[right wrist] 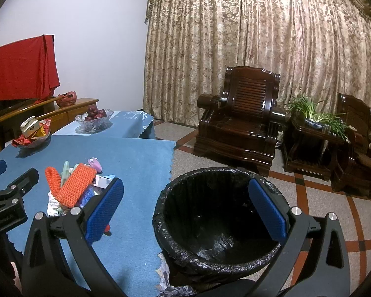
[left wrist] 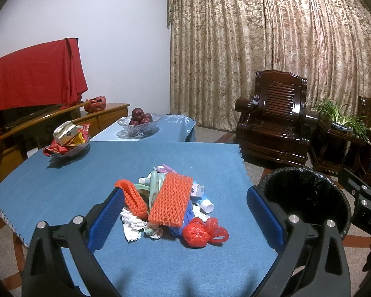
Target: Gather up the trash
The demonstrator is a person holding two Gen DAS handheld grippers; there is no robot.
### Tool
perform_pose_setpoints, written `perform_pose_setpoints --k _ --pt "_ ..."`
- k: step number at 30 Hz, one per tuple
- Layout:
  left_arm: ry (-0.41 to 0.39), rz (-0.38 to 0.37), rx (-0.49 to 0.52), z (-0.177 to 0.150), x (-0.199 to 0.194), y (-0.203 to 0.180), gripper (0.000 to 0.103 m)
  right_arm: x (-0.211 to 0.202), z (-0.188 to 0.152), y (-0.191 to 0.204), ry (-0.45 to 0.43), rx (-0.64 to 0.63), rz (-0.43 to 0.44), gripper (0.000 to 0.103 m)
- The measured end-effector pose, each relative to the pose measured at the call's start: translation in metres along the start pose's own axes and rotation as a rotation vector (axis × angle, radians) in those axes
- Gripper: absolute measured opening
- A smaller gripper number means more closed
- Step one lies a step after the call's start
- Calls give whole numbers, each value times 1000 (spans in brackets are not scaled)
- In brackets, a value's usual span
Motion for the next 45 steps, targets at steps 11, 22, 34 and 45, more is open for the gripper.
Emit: perform_pose_setpoints --k 11,22,34,45 --pt "0 -1 -2 0 0 0 97 0 0 0 -1 0 0 98" --pt "1 0 -2 0 0 0 97 1 -1 0 -2 2 1 98" --pt "8 6 -13 -3 5 10 97 20 -1 31 2 -9 25 98" --pt "56 98 -4 -28 32 62 97 53 -19 77 52 -35 131 98"
Point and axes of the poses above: each gripper's, at about its wrist camera, not at the fingertips, and x roughly the way its jaws point, y to its left, z to its top, the point moved 8 cm from there along x, roughly the way its jaws point, and after that the axes turned 5 degrees about x, right-handed, at the moved point
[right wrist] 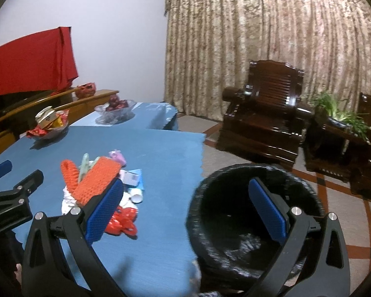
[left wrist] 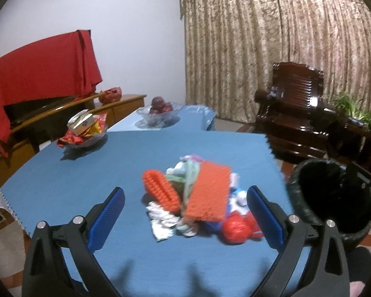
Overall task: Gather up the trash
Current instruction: 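Grasp the red plastic bag with the right tool while the left tool grasps the orange foam net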
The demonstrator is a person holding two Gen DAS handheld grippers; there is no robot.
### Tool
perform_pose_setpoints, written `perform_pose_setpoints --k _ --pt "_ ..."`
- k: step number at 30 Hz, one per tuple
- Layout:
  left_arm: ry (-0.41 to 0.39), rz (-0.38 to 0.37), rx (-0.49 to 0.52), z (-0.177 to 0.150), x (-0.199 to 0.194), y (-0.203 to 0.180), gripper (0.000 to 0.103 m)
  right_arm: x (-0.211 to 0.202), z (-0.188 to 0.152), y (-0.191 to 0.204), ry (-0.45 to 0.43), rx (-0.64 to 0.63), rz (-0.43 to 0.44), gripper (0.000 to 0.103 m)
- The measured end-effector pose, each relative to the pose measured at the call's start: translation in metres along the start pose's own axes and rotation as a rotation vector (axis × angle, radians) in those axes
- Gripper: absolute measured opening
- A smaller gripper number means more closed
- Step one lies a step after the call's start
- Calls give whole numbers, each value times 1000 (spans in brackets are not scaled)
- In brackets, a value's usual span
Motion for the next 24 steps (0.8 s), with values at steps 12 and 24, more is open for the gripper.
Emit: perform_pose_setpoints --k 12,24 --pt "57 16 -23 -38 42 30 94 63 -44 55 123 -64 95 98" --pt "123 23 -50 -63 73 48 87 115 -91 91 270 -135 139 84"
Point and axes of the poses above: each gripper's, at about its wrist camera, not at the fingertips, and x roughly the way its jaws point, y to its left, z to its top, the point moved 8 cm from there along x, roughly the way its jaws point, and after that the axes turned 5 degrees about x, right-handed, at the moved point
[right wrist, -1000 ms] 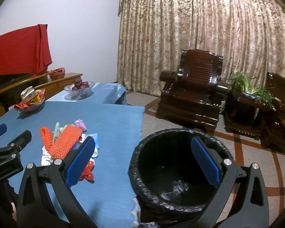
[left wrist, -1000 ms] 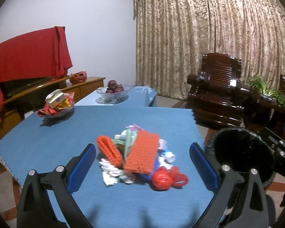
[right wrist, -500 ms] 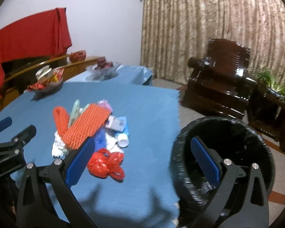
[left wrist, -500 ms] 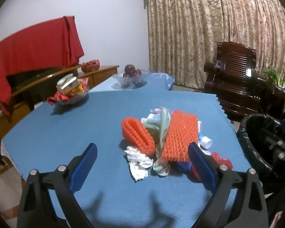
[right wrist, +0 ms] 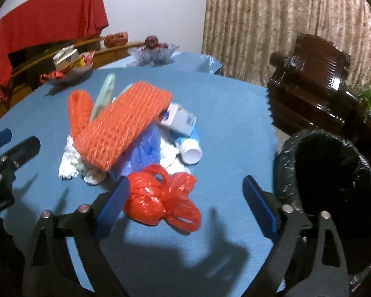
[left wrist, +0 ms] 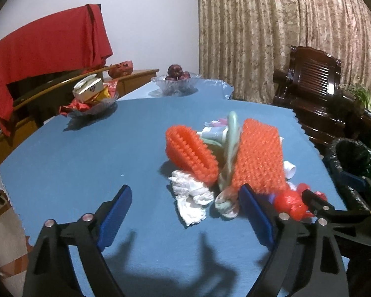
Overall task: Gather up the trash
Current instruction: 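Grasp the red plastic bag with the right tool while the left tool grasps the orange foam net, then carry both items over the black bin and open both tools to drop them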
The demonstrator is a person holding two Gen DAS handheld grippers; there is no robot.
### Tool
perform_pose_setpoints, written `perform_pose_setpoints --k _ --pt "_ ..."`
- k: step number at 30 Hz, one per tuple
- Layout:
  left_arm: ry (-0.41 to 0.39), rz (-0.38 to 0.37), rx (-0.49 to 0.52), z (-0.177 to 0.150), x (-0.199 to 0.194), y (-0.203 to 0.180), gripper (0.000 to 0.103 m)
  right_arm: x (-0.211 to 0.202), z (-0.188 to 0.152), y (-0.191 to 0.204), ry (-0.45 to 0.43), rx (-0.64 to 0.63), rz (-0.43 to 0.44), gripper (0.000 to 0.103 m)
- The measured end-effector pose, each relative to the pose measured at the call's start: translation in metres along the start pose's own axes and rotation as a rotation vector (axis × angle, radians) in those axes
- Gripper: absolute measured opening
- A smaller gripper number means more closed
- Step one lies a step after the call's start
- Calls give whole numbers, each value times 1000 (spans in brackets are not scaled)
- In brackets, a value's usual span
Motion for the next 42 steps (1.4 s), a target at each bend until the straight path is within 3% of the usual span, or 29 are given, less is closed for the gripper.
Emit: perform_pose_setpoints --k 8,13,16,21,26,34,35,37,40,42 --pt "41 -2 -11 -8 12 4 83 17 -13 13 72 -22 67 65" --pt "45 -28 4 -10 13 -3 76 14 -16 23 99 -26 186 24" --pt "50 -50 14 -9 14 -10 71 9 -17 22 101 -29 198 14" --pt "49 -102 26 -4 13 -28 66 -4 -10 3 63 -15 157 6" --pt "35 -143 41 5 17 -48 66 -14 3 -24 15 5 98 6" --pt "49 -172 55 12 41 -74 67 -13 10 -45 -5 14 71 6" --pt "55 -179 56 13 44 -76 64 -12 11 -45 -4 15 72 6" --pt "71 -191 69 10 48 -82 40 -11 10 -46 -2 19 77 6" --pt "88 -237 66 7 51 -89 13 -9 10 -46 0 22 81 6" --pt "76 -238 71 7 47 -90 12 -9 10 -46 -1 24 80 6"
Point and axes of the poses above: each gripper's, at about its wrist camera, not at the fingertips, and x roughly the way its jaws point, y to its left, z to its top, the point moved 8 cm from there along x, roughly the way its jaws point, and after that the axes turned 5 degrees about x, right-handed, at the moved point
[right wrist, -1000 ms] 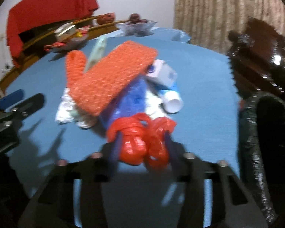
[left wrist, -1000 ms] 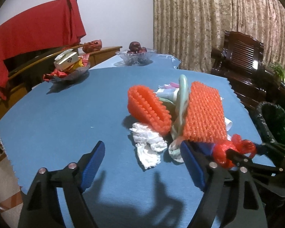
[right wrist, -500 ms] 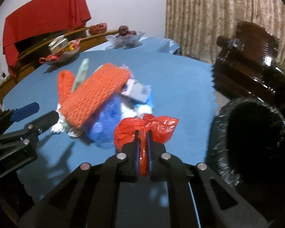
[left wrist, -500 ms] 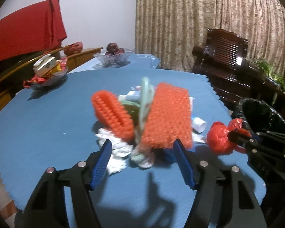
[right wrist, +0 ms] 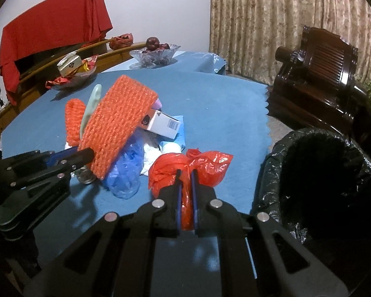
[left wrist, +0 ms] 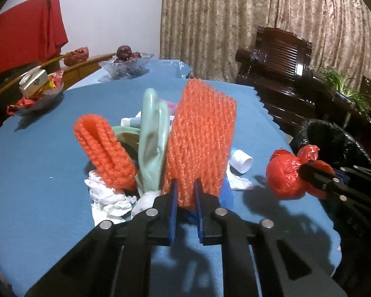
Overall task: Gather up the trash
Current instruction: 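Carry both items over the black bin and open both tools to drop them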
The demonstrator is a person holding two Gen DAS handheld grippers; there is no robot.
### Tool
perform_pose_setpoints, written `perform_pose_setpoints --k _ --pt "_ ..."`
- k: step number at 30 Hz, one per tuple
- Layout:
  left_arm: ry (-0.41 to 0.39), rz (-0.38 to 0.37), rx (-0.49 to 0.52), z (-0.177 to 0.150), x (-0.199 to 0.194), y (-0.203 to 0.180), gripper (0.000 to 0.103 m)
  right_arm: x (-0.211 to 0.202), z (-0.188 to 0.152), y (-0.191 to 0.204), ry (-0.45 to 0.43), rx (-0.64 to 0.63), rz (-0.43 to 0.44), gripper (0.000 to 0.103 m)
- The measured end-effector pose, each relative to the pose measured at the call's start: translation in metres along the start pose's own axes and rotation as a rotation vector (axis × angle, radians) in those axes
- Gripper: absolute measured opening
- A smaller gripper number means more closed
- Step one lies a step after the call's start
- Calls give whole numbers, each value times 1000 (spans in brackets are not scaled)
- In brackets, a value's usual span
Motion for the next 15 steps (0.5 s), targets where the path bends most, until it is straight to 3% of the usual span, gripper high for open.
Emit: perform_pose_setpoints --k 9,15 --pt "-98 9 20 26 -35 -5 10 -21 15 -6 -68 12 -6 6" --pt "-122 -45 32 46 -47 -26 10 -54 31 -30 -139 36 -51 6"
Point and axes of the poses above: each gripper's, at about its wrist camera, not at the fingertips, and x roughly the way its jaws point, y to its left, z to its top, the point moved 8 cm from there along x, roughly the way its jaws point, and after that the axes turned 5 degrees about x, right-handed, at the moved point
